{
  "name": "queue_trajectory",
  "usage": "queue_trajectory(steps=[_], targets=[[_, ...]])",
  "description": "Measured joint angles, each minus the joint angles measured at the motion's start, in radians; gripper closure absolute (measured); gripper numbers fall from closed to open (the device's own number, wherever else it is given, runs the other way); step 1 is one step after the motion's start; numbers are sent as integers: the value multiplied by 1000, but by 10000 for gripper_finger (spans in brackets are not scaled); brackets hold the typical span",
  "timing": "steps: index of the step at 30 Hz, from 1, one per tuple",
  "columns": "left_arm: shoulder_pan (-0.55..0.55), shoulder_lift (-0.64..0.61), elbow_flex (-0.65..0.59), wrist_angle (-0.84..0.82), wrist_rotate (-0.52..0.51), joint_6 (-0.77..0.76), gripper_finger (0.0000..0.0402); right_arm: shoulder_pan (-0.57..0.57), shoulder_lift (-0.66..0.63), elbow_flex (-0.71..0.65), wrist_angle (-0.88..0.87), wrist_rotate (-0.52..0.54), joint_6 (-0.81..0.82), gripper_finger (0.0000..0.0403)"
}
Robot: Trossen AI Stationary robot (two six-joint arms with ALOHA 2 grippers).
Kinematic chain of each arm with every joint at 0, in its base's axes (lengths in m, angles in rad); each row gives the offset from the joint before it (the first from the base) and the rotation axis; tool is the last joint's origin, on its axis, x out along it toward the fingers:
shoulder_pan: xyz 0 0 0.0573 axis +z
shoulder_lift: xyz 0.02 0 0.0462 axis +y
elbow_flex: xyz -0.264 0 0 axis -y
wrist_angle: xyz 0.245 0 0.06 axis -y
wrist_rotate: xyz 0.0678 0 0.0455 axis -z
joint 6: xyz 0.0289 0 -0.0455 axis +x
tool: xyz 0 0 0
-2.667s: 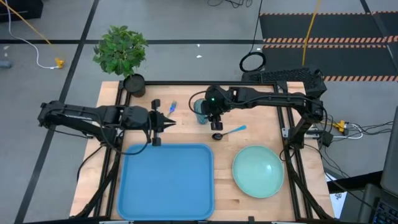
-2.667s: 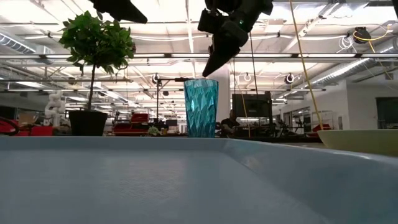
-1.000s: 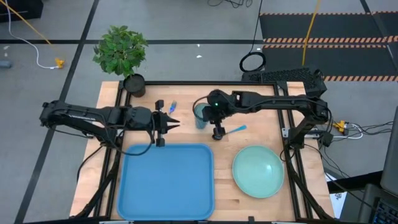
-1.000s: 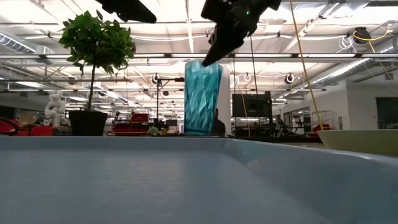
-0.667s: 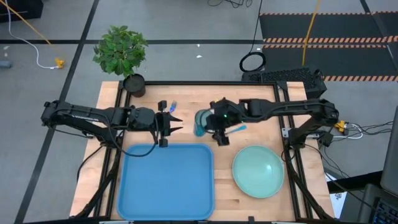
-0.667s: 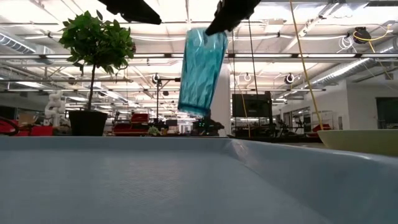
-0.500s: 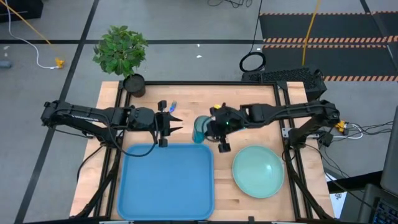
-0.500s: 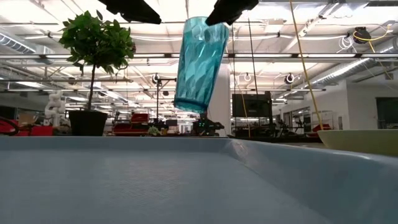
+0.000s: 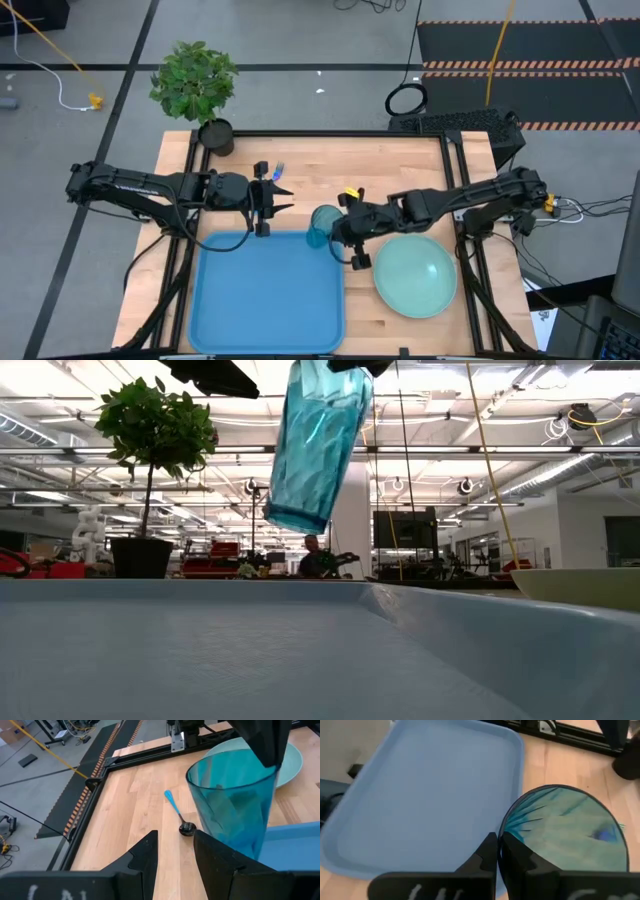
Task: Pick and place plate/cup/fork/spoon on tray
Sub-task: Put the blue glass on the blue tray
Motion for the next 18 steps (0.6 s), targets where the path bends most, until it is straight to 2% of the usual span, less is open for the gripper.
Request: queue_trajectory(steps=[18], targets=[[0, 0, 0, 0, 0, -18, 273, 43, 113, 0, 0, 25, 63, 403]])
